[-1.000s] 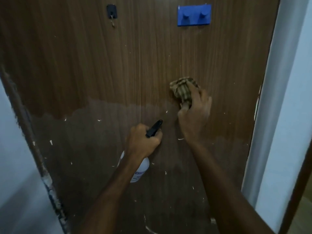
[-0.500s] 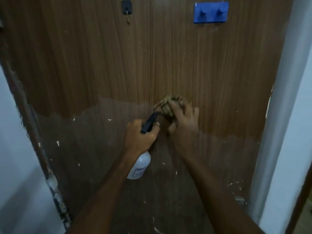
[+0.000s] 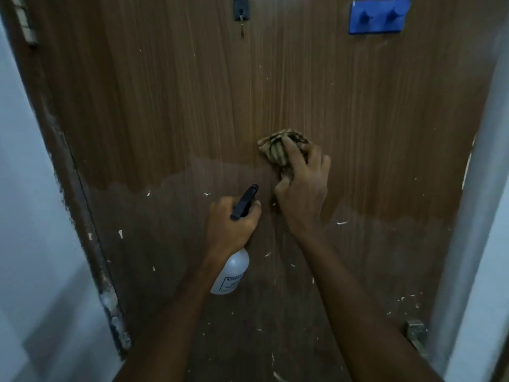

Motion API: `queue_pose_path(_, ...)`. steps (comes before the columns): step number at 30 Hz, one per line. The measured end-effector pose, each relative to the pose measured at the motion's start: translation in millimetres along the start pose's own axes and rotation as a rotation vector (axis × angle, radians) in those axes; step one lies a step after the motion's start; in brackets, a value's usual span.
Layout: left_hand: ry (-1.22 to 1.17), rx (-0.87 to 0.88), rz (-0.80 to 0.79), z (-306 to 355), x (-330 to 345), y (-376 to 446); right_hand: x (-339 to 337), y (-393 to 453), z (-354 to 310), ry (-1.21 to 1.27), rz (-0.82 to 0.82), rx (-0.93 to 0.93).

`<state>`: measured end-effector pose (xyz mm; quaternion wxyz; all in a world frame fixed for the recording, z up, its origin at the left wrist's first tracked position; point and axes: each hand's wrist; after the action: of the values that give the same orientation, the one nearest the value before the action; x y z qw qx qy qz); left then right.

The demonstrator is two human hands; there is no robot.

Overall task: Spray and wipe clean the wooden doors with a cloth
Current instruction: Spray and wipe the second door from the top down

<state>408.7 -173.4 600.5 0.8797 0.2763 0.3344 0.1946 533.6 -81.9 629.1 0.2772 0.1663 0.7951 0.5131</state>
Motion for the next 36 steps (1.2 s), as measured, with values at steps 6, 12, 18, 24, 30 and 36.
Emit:
queue_pose_path(6, -0.012, -0.018, 0.013, -17, -18, -9, 33, -94, -21, -0.045, -0.167, -0.139)
queue_pose_path(12, 0.021, -0.032, 0.02, -28, -35, -14, 21, -2, -42, -0.042, -0.053, -0.08)
queue_pose_path(18, 0.008, -0.088, 0.033, -31, -55, -25, 57, -97, -44, -0.06, -0.199, -0.218)
queue_pose_path(24, 0.065, -0.134, 0.084, -37, -72, -30, 50, -36, -70, -0.027, -0.132, -0.172)
queue_pose_path(30, 0.047, -0.19, 0.079, -50, -87, -36, 75, -75, -78, -0.075, -0.152, -0.218)
queue_pose_path(36, 0.086, -0.18, 0.096, -63, -103, -48, 78, -70, -96, -0.046, -0.256, -0.303)
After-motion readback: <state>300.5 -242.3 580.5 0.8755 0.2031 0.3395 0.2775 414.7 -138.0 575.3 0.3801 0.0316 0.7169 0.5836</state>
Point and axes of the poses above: each hand's wrist, its own y-axis towards the middle knuckle, its own x-axis out of the palm, z = x × y, and after that the axes turned 13 degrees about -z, right-handed
